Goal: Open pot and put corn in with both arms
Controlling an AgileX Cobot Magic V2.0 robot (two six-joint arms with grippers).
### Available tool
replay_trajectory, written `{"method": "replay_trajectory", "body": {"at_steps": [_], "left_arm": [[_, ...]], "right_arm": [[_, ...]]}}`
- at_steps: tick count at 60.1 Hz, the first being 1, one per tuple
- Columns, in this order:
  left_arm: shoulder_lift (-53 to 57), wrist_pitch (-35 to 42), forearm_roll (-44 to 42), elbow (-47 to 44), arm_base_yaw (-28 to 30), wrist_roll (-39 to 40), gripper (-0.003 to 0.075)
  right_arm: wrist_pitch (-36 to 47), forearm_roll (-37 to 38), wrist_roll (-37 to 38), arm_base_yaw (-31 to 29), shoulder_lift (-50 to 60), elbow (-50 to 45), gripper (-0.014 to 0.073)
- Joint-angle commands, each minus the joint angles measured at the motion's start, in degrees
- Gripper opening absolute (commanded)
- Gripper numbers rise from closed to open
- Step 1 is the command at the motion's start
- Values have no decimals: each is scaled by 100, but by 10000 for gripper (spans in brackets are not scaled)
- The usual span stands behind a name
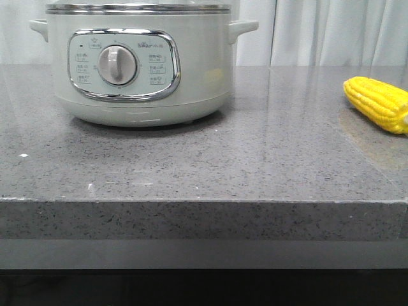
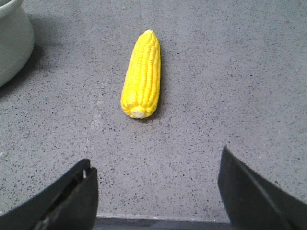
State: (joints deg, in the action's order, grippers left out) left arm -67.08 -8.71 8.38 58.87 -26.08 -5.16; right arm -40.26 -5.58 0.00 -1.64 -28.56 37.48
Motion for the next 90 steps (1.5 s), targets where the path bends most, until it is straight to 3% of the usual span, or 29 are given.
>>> {"method": "replay_trajectory", "body": {"at_steps": [1, 29, 51, 58, 74, 90], "left_arm": [[-327, 541, 6, 627, -49, 7, 555], [-2165, 514, 319, 2340, -49, 7, 555], [-2722, 502, 319, 2596, -49, 7, 551], [-2722, 435, 319, 2596, -49, 7, 498], [-2722, 321, 319, 2596, -49, 7, 286], [-2709, 357, 319, 2813, -49, 7, 221]], "right_arm": [[382, 6, 0, -44, -71, 178, 542], [392, 6, 0, -44, -71, 178, 542], [387, 6, 0, -44, -71, 178, 542], [387, 6, 0, -44, -71, 178, 542], [387, 6, 0, -44, -71, 178, 542], [387, 6, 0, -44, -71, 178, 542]]}}
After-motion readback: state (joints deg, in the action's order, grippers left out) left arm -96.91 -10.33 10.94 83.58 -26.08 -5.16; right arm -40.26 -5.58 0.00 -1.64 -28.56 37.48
